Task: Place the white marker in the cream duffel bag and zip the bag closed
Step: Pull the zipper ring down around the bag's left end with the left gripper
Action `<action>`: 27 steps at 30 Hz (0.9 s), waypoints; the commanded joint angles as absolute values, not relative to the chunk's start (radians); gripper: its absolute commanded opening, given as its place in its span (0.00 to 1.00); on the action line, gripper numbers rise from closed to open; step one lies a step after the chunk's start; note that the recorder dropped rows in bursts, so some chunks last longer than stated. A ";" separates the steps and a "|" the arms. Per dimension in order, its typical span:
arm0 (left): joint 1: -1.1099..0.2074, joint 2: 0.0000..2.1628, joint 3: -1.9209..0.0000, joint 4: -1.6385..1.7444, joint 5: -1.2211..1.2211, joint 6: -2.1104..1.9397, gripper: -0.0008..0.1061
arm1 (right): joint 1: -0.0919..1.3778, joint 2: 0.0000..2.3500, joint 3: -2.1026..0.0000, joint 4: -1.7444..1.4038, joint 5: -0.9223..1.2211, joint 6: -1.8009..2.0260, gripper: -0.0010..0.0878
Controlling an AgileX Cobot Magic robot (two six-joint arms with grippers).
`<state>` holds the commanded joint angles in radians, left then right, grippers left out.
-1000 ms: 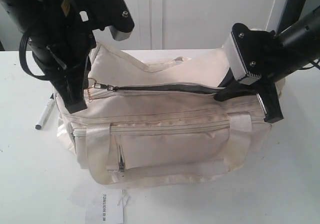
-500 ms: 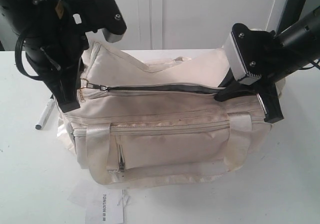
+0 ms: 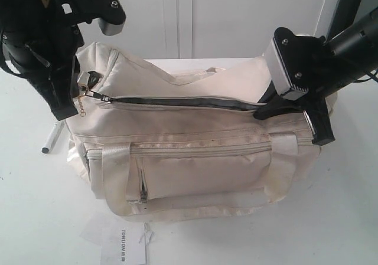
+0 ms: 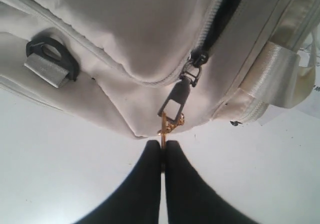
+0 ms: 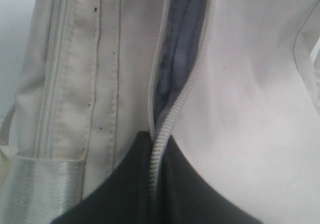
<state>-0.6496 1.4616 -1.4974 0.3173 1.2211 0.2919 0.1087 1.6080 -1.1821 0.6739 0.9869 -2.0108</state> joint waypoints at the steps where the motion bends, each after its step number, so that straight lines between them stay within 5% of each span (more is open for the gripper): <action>1: -0.644 1.462 -1.497 0.317 1.221 0.292 0.01 | 0.109 1.608 -1.182 0.674 0.987 -2.011 0.01; 27: -0.558 1.453 -1.497 0.300 1.221 0.312 0.01 | 0.109 1.608 -1.182 0.674 0.987 -2.011 0.01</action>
